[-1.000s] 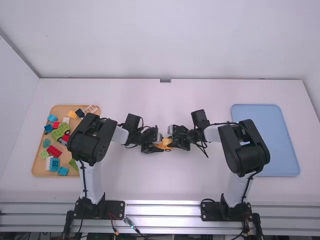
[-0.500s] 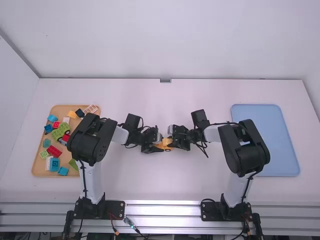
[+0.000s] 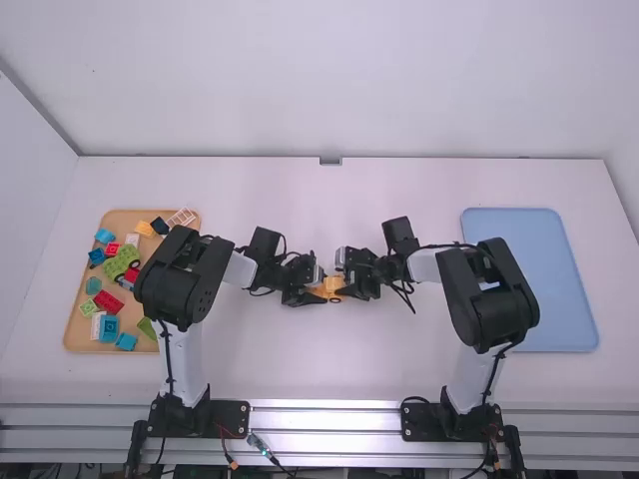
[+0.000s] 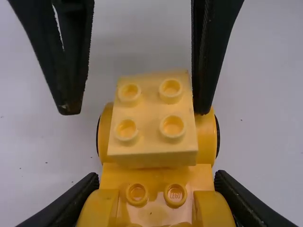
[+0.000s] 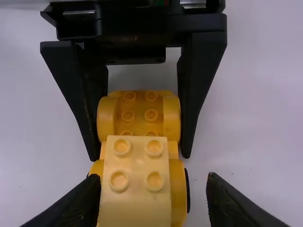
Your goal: Assemble lego blocks to make yellow taxi
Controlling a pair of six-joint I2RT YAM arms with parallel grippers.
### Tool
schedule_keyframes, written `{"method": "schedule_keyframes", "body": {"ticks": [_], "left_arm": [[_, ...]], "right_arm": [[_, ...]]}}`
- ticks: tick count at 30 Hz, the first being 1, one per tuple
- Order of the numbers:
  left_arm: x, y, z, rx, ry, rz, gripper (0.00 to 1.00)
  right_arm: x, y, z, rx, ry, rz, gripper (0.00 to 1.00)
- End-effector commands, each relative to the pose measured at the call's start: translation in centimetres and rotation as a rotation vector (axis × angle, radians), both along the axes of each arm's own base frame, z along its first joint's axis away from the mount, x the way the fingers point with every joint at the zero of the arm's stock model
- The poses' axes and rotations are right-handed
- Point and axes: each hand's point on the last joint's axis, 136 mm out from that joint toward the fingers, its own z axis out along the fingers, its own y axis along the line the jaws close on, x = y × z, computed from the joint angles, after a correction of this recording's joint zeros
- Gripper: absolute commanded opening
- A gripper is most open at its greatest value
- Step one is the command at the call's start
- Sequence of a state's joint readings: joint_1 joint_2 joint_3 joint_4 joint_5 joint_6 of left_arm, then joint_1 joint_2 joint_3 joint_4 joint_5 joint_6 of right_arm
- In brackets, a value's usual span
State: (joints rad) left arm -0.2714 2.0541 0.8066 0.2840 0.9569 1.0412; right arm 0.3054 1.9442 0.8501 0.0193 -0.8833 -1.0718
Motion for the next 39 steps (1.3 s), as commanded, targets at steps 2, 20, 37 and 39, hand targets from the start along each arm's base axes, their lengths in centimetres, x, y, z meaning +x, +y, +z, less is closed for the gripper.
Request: {"method": "schedule_keyframes", "body": {"ticks": [2,20,37,39], "left_arm": [[-1.2,0.3,-1.1,0.019,0.052,0.001,0.48],[-1.1,0.3,-1.2,0.021,0.051,0.002,0.49],[-1.1,0.3,-1.1,0.021,0.049,0.003,0.48],[-1.1,0.3,-1.1,0.021,0.049,0.003,0.48]], "right_arm": [[0.5,0.1,1.0,-0.004,-0.032,-0.004,0.63],[-0.1,0.8,5.1,0.089,-0.079,0.042,0.0],[-0.8,-0.1,-0.1,-0.011,0.048,0.005,0.0],[-0.9,-0.5,-0.8,-0.057,0.053,-0.005,0.0]]}}
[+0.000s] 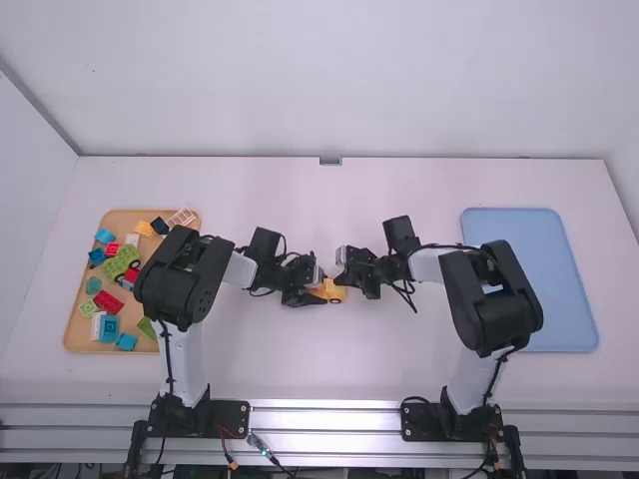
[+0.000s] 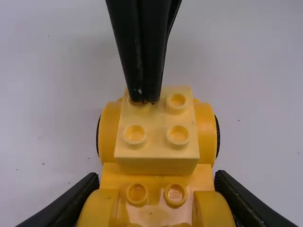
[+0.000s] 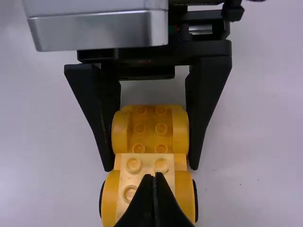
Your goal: Assemble lego blocks to make yellow taxi
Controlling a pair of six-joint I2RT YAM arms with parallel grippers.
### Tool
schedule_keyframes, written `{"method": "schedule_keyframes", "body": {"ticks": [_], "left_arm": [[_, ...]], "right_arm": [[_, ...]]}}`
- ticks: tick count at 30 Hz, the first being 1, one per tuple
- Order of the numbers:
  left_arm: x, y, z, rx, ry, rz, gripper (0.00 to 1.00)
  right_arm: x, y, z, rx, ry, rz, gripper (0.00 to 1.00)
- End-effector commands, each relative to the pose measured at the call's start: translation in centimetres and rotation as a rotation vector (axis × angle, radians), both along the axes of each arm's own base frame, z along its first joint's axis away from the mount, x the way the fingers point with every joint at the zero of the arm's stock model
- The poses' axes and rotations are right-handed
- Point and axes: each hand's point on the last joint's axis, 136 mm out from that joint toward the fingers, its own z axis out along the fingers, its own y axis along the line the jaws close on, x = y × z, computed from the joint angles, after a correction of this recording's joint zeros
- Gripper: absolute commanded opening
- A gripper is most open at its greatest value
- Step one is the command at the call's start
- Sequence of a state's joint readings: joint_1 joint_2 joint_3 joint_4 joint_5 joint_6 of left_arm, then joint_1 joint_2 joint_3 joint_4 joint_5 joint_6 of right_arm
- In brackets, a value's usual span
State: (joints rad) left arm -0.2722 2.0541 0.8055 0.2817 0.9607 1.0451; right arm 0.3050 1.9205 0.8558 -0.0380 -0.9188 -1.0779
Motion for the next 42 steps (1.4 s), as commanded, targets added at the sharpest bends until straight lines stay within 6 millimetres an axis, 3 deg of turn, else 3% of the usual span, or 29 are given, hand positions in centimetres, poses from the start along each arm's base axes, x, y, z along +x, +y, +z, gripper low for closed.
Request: {"method": "schedule_keyframes", "body": {"ticks": [1,10,19,22,25,27,29,31,32,33,37,38,39,42], "left_arm": [[-1.0,0.3,-1.1,0.023,0.047,0.007,0.48],[-1.0,0.3,-1.1,0.023,0.047,0.008,0.47],[-0.7,0.2,-1.0,0.017,0.032,0.007,0.47],[-0.5,0.2,-0.8,0.01,0.034,0.017,0.49],[0.2,0.0,-0.5,-0.005,0.05,0.055,0.49],[0.4,-0.1,-0.4,-0.009,0.047,0.06,0.51],[0.4,0.0,-0.4,-0.009,0.048,0.062,0.51],[0.3,0.0,-0.5,-0.005,0.059,0.061,0.52],[0.2,0.0,-0.5,-0.005,0.059,0.061,0.52],[0.2,0.0,-0.5,-0.005,0.06,0.061,0.52],[0.4,0.1,-0.7,0.009,0.058,0.071,0.6],[0.4,0.2,-0.9,0.02,0.056,0.076,0.73],[0.5,0.3,-1.0,0.027,0.056,0.081,0.96],[0.6,0.4,-1.1,0.033,0.054,0.086,0.99]], "right_arm": [[-0.2,-0.6,-1.9,-0.093,0.021,-0.02,0.0],[-1.2,-1.7,-4.8,-0.322,-0.002,-0.017,0.0],[-1.2,-2.0,-5.4,-0.375,-0.017,-0.016,0.0],[-0.4,-0.6,-4.0,-0.28,-0.045,-0.004,0.0],[0.9,1.1,0.2,-0.092,-0.095,0.016,0.0],[2.4,1.5,5.3,0.071,-0.151,0.023,0.0],[3.1,1.1,7.2,0.121,-0.169,0.017,0.0],[4.1,-0.2,9.6,0.158,-0.186,-0.018,0.49],[4.3,-0.7,10.0,0.155,-0.187,-0.034,0.9],[4.5,-1.2,10.2,0.147,-0.18,-0.052,0.99],[4.9,-2.4,10.1,0.122,-0.126,-0.125,0.99],[5.0,-2.7,9.9,0.115,-0.116,-0.138,0.99],[5.1,-3.1,9.8,0.112,-0.11,-0.149,0.99],[5.2,-3.2,9.8,0.116,-0.109,-0.152,0.99]]}}
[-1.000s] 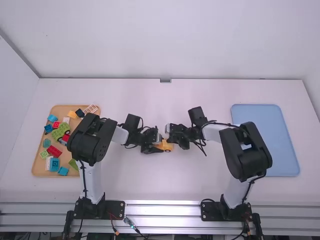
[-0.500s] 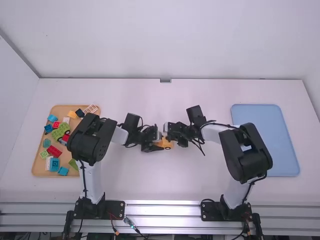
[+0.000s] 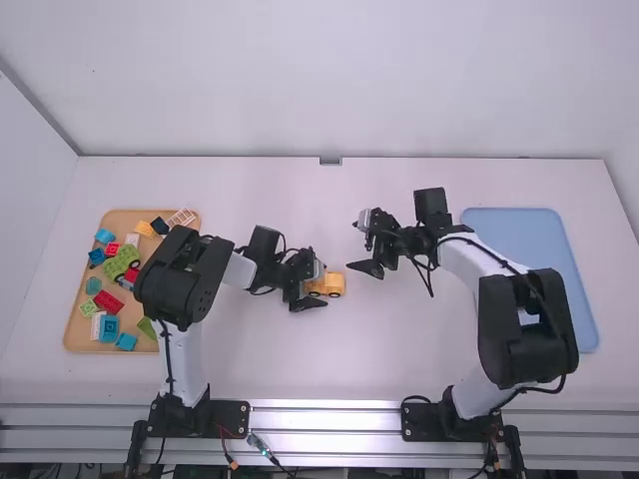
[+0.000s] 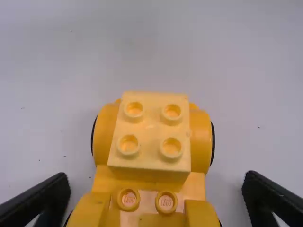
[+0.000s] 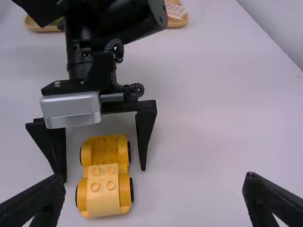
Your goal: Assemble lego blocks to make yellow taxi
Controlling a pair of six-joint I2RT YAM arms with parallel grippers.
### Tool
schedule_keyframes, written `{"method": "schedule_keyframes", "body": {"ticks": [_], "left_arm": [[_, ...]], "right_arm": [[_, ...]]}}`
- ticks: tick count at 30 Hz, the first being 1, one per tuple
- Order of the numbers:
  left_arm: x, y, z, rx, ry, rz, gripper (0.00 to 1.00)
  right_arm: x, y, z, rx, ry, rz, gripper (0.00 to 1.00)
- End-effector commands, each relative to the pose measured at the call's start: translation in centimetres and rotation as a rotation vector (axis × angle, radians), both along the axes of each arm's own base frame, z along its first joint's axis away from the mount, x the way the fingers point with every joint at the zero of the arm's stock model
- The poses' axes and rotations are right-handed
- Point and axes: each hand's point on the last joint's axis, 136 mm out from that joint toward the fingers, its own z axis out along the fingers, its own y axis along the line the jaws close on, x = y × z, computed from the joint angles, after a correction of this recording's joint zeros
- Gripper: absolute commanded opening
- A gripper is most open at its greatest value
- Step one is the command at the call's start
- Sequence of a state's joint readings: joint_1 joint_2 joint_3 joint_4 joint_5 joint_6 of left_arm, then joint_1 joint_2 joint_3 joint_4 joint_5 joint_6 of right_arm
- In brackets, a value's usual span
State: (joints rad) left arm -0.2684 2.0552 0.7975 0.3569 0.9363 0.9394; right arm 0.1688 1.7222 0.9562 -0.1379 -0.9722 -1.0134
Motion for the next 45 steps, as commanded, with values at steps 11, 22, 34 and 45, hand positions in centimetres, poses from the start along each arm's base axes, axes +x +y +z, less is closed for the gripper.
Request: {"method": "schedule_keyframes", "body": {"ticks": [11,22,34,45], "left_arm": [[0.5,3.7,1.5,0.042,0.079,0.112,0.99],[1.8,10.0,8.3,0.038,0.058,0.302,0.99],[5.6,21.7,15.1,-0.113,0.19,0.912,0.99],[8.1,32.3,14.6,0.036,0.274,1.588,0.99]], "right_arm": [[0.0,0.5,-0.4,-0.036,0.008,-0.01,0.99],[-0.2,1.8,-1.6,-0.134,-0.026,-0.007,0.99],[1.5,1.1,-0.5,-0.102,-0.089,-0.036,0.99],[4.3,2.7,5.2,0.14,-0.116,-0.102,0.99]]}}
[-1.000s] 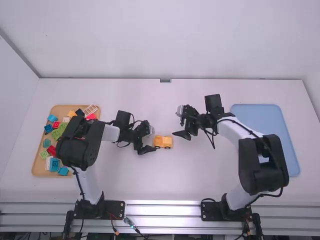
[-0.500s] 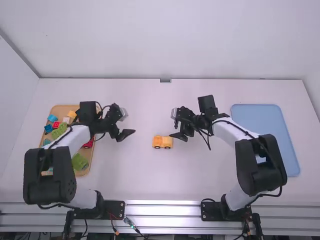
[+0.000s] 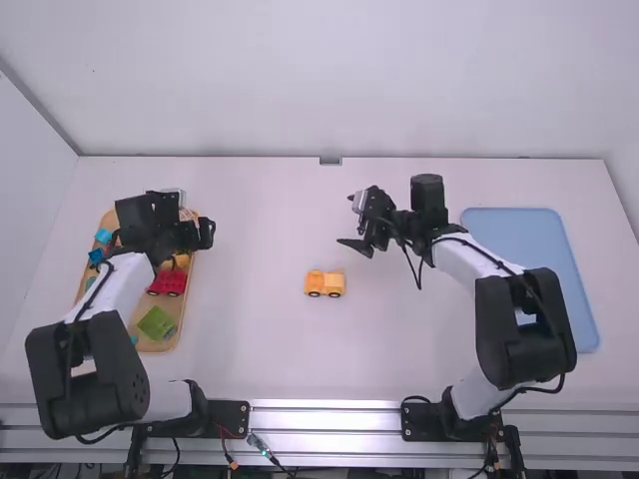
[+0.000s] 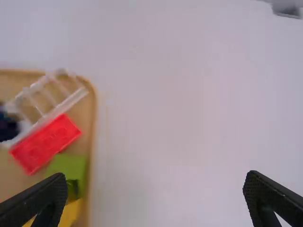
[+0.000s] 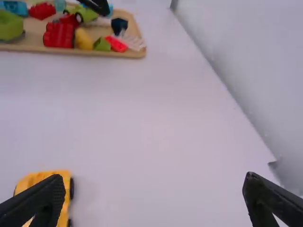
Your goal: Assemble lego blocks to make yellow taxi
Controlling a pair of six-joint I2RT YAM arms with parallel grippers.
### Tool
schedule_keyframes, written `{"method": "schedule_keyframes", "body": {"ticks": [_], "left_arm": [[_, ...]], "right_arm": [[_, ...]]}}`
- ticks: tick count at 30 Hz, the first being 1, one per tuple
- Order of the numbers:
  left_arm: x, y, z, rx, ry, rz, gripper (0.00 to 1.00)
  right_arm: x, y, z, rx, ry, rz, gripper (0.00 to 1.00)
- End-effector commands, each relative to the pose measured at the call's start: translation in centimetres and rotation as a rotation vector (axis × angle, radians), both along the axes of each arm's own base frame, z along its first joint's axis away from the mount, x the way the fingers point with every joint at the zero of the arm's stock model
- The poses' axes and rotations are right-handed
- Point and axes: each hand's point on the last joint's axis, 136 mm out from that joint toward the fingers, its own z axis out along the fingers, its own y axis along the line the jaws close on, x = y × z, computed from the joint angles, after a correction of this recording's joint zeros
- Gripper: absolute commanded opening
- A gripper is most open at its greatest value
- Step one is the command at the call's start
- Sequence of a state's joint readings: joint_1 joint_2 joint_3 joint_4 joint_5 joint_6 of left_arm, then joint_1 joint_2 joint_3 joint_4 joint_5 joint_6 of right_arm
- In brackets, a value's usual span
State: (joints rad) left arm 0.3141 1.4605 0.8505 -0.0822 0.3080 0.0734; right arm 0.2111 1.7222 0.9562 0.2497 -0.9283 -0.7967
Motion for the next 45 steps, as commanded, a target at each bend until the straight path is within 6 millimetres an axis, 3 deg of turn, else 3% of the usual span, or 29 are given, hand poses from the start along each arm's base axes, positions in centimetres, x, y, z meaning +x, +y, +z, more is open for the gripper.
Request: {"method": "schedule_keyframes", "body": {"ticks": [1,5,7,10,13,17,22,24,30,35,39,45], "left_arm": [[1.2,2.0,1.6,0.088,-0.024,0.065,0.99],[1.8,1.8,2.2,0.205,-0.071,-0.056,0.99],[2.2,2.7,2.7,0.164,-0.093,0.049,0.99],[1.6,5.7,3.0,0.112,-0.058,0.298,0.99],[1.2,6.9,3.8,0.14,-0.016,0.347,0.99],[2.5,8.3,5.2,0.186,0.027,0.392,0.99],[3.4,9.7,5.3,0.122,0.169,0.447,0.99],[3.8,12.0,4.6,0.126,0.28,0.562,0.99],[4.3,15.0,1.2,0.086,0.477,0.716,0.99],[4.3,17.4,-2.3,-0.036,0.52,0.909,0.99],[4.9,15.6,-4.0,-0.282,0.518,1.005,0.99],[5.3,15.7,-5.1,-0.228,0.516,0.888,0.99]], "right_arm": [[0.2,0.7,1.2,0.057,0.074,-0.023,0.99],[1.0,1.0,1.1,0.038,0.067,-0.08,0.99],[1.3,1.0,0.8,0.017,0.057,-0.105,0.99],[1.7,1.1,0.7,0.0,0.044,-0.133,0.99],[2.0,1.2,0.8,-0.003,0.026,-0.145,0.99],[2.0,1.2,0.8,-0.003,0.03,-0.143,0.99],[2.0,1.1,0.7,-0.003,0.038,-0.145,0.99],[2.0,1.1,0.7,0.014,0.08,-0.165,0.99],[1.9,1.2,0.7,0.025,0.106,-0.171,0.99],[1.9,1.1,0.6,0.028,0.123,-0.177,0.99],[1.8,1.0,0.3,0.028,0.152,-0.186,0.99],[1.8,1.0,0.3,0.027,0.154,-0.184,0.99]]}}
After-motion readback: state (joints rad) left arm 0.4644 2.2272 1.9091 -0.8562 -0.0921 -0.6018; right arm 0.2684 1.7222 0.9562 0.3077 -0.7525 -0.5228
